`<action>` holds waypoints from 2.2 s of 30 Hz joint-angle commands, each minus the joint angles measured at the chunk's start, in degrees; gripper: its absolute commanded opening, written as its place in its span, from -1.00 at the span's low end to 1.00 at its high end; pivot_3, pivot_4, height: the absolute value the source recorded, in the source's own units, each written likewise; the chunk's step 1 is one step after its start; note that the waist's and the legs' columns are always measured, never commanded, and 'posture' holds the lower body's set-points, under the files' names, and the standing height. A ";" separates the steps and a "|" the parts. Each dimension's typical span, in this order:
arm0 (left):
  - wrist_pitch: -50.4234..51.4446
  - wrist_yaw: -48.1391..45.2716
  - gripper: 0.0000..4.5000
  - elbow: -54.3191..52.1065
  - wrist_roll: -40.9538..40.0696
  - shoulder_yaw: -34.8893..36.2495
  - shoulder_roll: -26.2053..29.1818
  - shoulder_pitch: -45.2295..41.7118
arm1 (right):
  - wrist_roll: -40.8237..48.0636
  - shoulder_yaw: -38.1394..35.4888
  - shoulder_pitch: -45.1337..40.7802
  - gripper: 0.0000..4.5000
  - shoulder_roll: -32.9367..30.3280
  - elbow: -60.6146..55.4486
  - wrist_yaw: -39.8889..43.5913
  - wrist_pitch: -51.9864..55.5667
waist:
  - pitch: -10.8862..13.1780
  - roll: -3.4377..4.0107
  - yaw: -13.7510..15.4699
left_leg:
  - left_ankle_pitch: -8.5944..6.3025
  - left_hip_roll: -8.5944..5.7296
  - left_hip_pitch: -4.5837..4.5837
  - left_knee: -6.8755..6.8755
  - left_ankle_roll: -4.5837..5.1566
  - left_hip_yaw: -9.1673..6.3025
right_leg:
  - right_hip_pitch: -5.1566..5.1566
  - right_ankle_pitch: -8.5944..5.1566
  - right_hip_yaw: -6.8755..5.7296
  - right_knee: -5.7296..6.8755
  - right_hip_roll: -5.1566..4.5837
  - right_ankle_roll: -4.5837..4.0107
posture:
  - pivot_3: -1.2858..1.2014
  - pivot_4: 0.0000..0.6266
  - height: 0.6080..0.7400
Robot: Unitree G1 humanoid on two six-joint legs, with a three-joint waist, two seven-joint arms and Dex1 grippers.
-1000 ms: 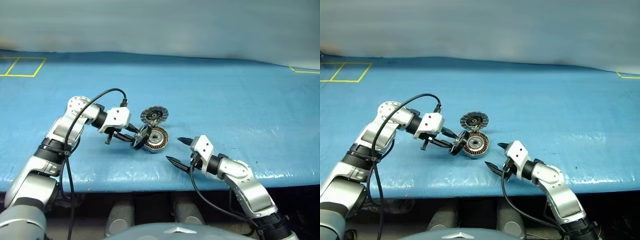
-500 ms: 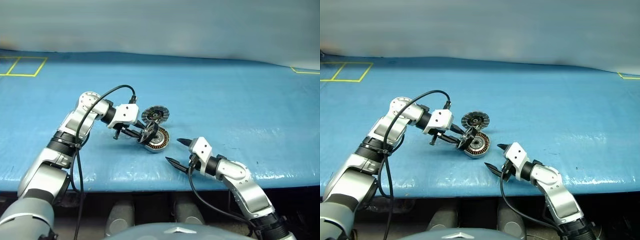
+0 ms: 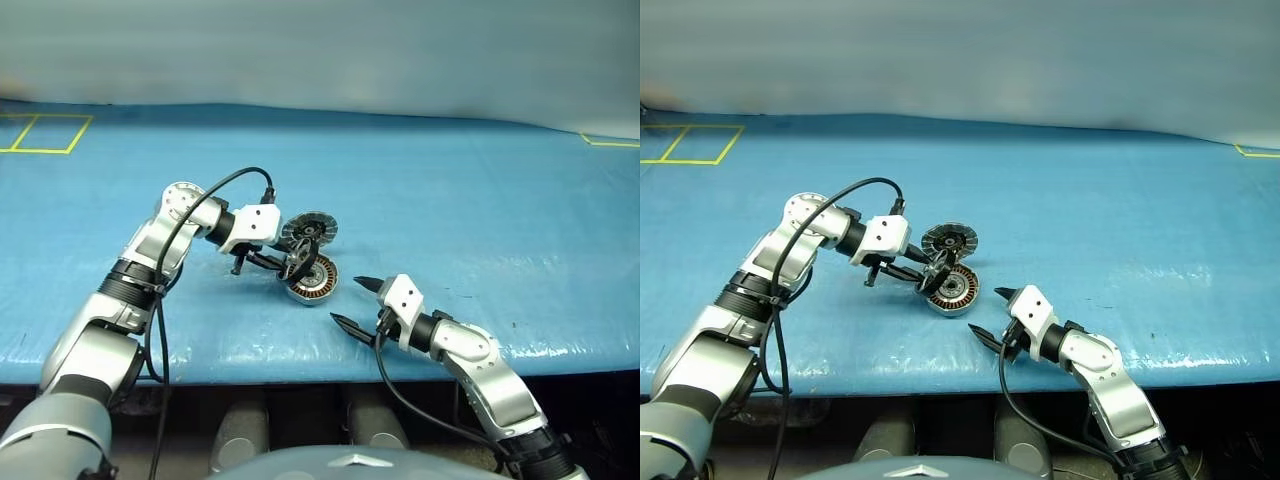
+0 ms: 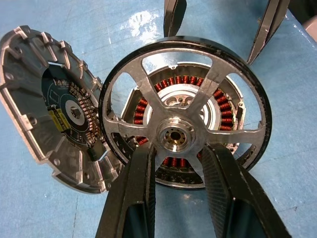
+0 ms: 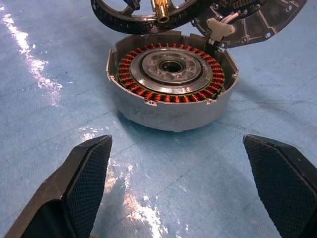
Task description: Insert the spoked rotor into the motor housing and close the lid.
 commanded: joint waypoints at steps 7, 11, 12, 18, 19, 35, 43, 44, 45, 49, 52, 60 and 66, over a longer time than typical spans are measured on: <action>2.92 1.20 -0.54 -1.75 0.61 0.42 0.15 -0.33 | -0.21 0.26 -0.24 1.00 0.67 -0.45 -0.17 -1.00 | 0.00 0.00 -0.02 | 0.00 0.00 0.01 0.00 0.00 0.00 | 0.00 0.00 0.00 0.00 0.00 0.00 | 0.03 -0.52 1.00; 3.57 1.14 -0.54 -2.17 0.33 0.58 0.12 -0.34 | -0.37 0.39 -0.32 1.00 0.81 -0.14 -0.12 -1.08 | 0.00 0.00 -0.02 | 0.00 0.00 0.01 -0.01 0.00 0.00 | 0.00 0.00 0.00 0.00 0.00 0.00 | 0.03 -0.52 1.00; 3.40 1.16 -0.54 -2.30 0.32 0.60 0.11 -0.35 | -0.40 0.40 -0.35 1.00 0.83 -0.05 -0.09 -1.10 | 0.00 0.00 -0.02 | 0.00 0.00 0.01 -0.01 0.00 0.00 | 0.00 0.00 0.00 0.00 0.00 0.00 | 0.03 -0.52 1.00; 4.55 1.09 -0.54 -3.08 -0.65 1.05 -0.40 -0.67 | -0.67 0.50 -0.56 1.00 1.15 0.58 -0.17 -1.38 | 0.00 0.00 -0.02 | 0.00 0.00 0.01 -0.01 0.00 0.00 | 0.00 0.00 0.00 0.00 0.00 0.00 | 0.03 -0.52 1.00; 4.68 1.07 -0.54 -3.12 -0.73 1.07 -0.43 -0.70 | -0.68 0.49 -0.60 1.00 1.19 0.68 -0.19 -1.43 | 0.00 0.00 -0.02 | 0.00 0.00 0.01 -0.01 0.00 0.00 | 0.00 0.00 0.00 0.00 0.00 0.00 | 0.03 -0.52 1.00; 3.08 1.50 -0.54 -2.68 -0.69 1.17 -1.49 -0.81 | -0.66 0.71 -0.35 1.00 1.58 1.11 -0.40 -1.81 | 0.00 0.00 0.01 | 0.00 0.00 0.00 -0.02 0.00 0.00 | -0.02 0.00 0.00 0.00 0.00 0.00 | 0.03 -0.52 1.00; 0.77 1.24 -0.54 -2.00 0.47 0.37 -0.88 -0.84 | -0.79 0.73 -0.54 1.00 1.75 1.38 -0.61 -2.08 | 0.00 0.00 0.01 | 0.00 0.00 0.00 -0.04 0.00 0.00 | -0.03 0.00 0.00 -0.01 0.00 0.00 | 0.03 -0.52 1.00; 0.59 1.19 -0.54 -1.99 0.58 0.26 -0.85 -0.74 | -0.83 0.75 -0.58 1.00 1.79 1.43 -0.63 -2.12 | 0.00 0.00 0.02 | 0.00 0.00 0.00 -0.04 0.00 0.00 | -0.03 0.00 0.00 0.00 0.00 -0.01 | 0.03 -0.52 1.00; 0.41 1.13 -0.54 -1.95 0.72 0.12 -0.79 -0.66 | -0.83 0.78 -0.61 1.00 1.81 1.45 -0.64 -2.14 | 0.00 0.00 0.01 | 0.00 0.00 0.00 -0.04 0.00 0.00 | -0.03 0.00 0.00 0.00 0.00 0.00 | 0.03 -0.52 1.00; 0.11 1.01 -0.54 -1.81 1.05 -0.25 -0.63 -0.57 | -0.90 0.86 -0.71 1.00 1.84 1.54 -0.67 -2.25 | 0.00 0.00 0.01 | 0.00 0.00 0.00 -0.05 0.00 0.00 | -0.03 -0.01 0.00 -0.01 0.00 0.00 | 0.03 -0.52 1.00; -0.06 1.11 -0.54 -1.63 1.02 -0.28 -0.70 -0.48 | -1.05 0.92 -0.80 1.00 1.85 1.58 -0.69 -2.33 | 0.00 0.01 0.01 | 0.00 0.00 0.00 -0.04 0.00 0.00 | -0.03 0.00 0.00 -0.01 0.00 -0.01 | 0.03 -0.52 1.00; -2.04 2.67 0.02 -0.77 1.27 0.18 -1.18 -0.70 | -1.17 0.75 -1.03 1.00 1.78 1.46 -0.72 -2.37 | 0.00 0.00 0.03 | 0.00 0.00 -0.01 -0.05 0.00 0.00 | -0.03 -0.01 0.00 -0.01 0.00 -0.01 | 0.03 -0.52 1.00; -2.35 4.09 0.45 -0.97 0.57 0.50 -1.63 -0.62 | -1.60 0.79 -1.06 1.00 1.79 1.61 -0.60 -2.40 | 0.00 0.00 0.04 | 0.00 0.00 -0.01 -0.04 0.00 0.00 | -0.03 -0.01 0.00 -0.01 0.00 -0.01 | 0.03 -0.52 1.00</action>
